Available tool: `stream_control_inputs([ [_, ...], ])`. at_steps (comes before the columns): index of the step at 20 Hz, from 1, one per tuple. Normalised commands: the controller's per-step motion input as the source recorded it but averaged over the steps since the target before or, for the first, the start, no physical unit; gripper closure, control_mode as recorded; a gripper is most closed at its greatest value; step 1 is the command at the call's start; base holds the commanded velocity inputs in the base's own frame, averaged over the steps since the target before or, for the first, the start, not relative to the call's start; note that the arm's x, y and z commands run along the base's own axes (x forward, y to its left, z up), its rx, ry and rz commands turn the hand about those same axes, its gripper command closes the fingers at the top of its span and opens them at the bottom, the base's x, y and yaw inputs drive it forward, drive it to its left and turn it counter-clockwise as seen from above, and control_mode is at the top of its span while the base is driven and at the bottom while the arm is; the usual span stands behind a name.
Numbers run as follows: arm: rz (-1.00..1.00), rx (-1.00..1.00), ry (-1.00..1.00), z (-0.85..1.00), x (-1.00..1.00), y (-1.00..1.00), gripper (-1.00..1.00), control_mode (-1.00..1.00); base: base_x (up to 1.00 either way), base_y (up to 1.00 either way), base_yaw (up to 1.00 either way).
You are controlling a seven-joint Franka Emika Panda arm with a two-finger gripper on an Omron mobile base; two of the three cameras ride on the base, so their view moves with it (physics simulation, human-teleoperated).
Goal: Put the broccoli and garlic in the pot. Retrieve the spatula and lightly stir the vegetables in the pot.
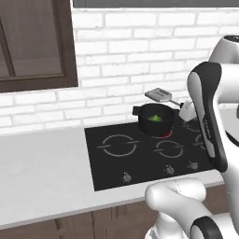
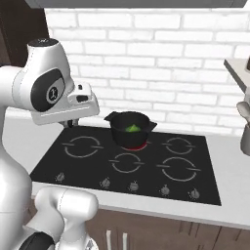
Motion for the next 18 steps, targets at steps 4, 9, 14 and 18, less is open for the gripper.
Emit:
stream_control_inputs([
  [4,0.0,0.0,0.0,0.0,0.0,0.0,1.0,1.0,0.82,-0.22,0.0],
  [9,0.0,0.0,0.0,0.0,0.0,0.0,1.0,1.0,1.0,-0.01,0.0],
  [14,0.0,0.03,0.08,-0.1,0.9,-0.08,1.0,-1.0,0.0,0.0,0.0],
  [18,0.0,0.01,0.1,0.0,0.98,-0.22,1.0,-1.0,0.0,0.0,0.0],
])
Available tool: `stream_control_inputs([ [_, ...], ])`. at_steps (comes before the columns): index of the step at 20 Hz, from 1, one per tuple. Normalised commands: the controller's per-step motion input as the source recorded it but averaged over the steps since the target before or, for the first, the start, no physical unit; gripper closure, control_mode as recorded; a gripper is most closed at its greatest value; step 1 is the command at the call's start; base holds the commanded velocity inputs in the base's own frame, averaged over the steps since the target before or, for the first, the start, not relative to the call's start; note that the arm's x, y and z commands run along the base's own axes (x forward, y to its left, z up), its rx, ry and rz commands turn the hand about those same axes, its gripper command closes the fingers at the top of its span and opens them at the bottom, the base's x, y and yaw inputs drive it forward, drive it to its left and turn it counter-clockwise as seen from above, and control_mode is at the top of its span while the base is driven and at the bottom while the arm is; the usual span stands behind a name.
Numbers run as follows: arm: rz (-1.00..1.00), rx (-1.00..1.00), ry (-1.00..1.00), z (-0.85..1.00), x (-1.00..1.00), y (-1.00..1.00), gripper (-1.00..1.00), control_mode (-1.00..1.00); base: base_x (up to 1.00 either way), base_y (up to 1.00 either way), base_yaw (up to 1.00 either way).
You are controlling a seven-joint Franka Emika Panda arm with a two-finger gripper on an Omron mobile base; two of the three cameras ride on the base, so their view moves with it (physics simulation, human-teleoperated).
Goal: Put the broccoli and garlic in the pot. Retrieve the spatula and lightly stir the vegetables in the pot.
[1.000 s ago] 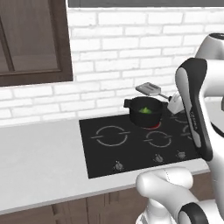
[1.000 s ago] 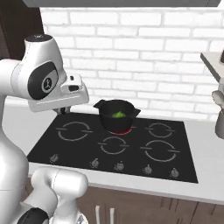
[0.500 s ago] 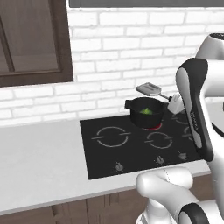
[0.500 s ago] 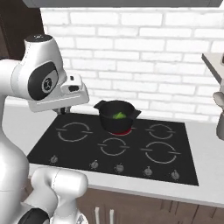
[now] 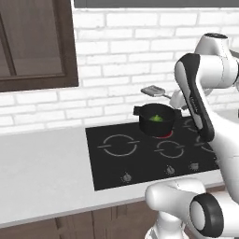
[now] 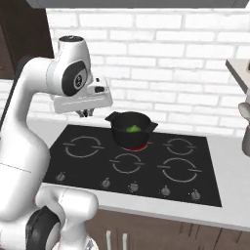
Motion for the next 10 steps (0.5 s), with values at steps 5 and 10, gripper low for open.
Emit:
stream_control_inputs([
  [5,0.0,0.0,0.02,-0.28,0.95,-0.22,1.0,-1.0,0.0,0.0,0.0],
  [10,-0.01,-0.04,-0.19,-0.77,0.95,-0.33,1.0,-1.0,0.0,0.0,0.0],
])
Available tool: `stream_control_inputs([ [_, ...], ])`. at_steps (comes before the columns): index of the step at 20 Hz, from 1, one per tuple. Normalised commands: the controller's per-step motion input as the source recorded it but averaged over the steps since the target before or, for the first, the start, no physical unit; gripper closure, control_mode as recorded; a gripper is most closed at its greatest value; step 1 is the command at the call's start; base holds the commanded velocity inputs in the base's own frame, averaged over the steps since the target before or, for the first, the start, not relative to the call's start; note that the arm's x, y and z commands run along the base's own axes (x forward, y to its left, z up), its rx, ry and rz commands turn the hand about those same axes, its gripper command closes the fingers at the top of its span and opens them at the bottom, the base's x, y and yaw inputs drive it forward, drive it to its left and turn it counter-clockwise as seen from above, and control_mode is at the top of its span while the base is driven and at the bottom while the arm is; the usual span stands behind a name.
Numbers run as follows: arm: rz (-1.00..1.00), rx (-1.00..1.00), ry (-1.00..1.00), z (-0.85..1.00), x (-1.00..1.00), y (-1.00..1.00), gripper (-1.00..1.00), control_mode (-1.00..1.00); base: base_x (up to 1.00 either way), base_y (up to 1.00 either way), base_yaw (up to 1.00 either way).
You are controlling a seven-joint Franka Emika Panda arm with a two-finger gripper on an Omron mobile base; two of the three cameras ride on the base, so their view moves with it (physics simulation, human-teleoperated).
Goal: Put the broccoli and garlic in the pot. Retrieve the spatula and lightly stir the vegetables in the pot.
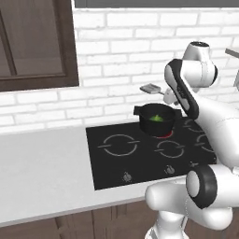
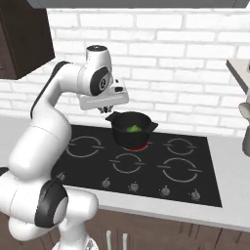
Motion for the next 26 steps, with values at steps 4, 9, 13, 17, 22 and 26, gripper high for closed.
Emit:
stream_control_inputs([
  [4,-0.01,0.0,-0.03,-0.12,0.7,-0.41,1.0,-1.0,0.0,0.0,0.0],
  [9,0.0,0.0,0.0,0.0,0.0,-0.07,1.0,-1.0,0.0,0.0,0.0],
  [13,0.0,0.0,0.0,0.0,0.0,0.0,1.0,-1.0,0.0,0.0,0.0],
  [17,0.0,0.0,0.0,0.03,0.05,-0.03,1.0,-1.0,0.0,0.0,0.0],
  [22,0.0,-0.01,0.04,0.41,0.05,-0.37,1.0,-1.0,0.0,0.0,0.0],
  [26,0.0,-0.12,0.09,0.43,0.25,-0.38,1.0,-1.0,0.0,0.0,0.0],
])
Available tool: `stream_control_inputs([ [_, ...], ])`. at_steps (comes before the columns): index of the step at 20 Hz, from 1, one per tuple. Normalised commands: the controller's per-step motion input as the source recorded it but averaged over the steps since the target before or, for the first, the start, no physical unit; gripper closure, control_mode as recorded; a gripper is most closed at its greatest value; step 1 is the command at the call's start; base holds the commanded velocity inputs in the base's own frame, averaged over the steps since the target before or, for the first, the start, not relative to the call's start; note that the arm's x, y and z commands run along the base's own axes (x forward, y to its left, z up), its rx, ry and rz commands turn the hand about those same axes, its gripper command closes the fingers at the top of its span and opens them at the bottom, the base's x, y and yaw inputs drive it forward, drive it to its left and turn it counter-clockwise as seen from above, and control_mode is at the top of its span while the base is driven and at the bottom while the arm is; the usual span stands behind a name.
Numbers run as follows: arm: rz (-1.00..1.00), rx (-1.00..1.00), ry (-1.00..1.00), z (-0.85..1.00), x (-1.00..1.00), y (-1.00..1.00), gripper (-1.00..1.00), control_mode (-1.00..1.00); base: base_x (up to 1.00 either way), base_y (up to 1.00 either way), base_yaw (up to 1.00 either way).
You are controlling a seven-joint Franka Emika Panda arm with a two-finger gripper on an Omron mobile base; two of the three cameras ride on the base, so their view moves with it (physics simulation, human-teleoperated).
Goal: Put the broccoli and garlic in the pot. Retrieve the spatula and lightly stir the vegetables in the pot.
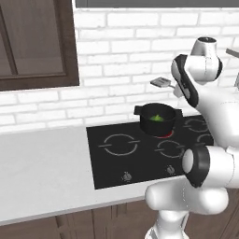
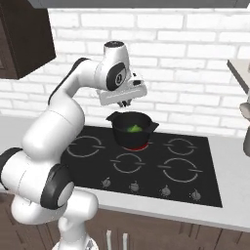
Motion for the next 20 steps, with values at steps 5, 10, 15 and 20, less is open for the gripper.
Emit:
stream_control_inputs([
  [5,0.0,-0.23,0.03,0.15,0.1,-0.06,1.0,-1.0,0.0,0.0,0.0],
  [10,0.06,-0.3,0.0,-0.02,0.0,0.05,1.0,-1.0,0.0,0.0,0.0],
  [15,0.03,-0.14,0.0,-0.07,0.0,0.13,1.0,-1.0,0.0,0.0,0.0],
  [20,0.18,-0.13,0.0,0.0,0.05,0.16,1.0,-1.0,0.0,0.0,0.0],
])
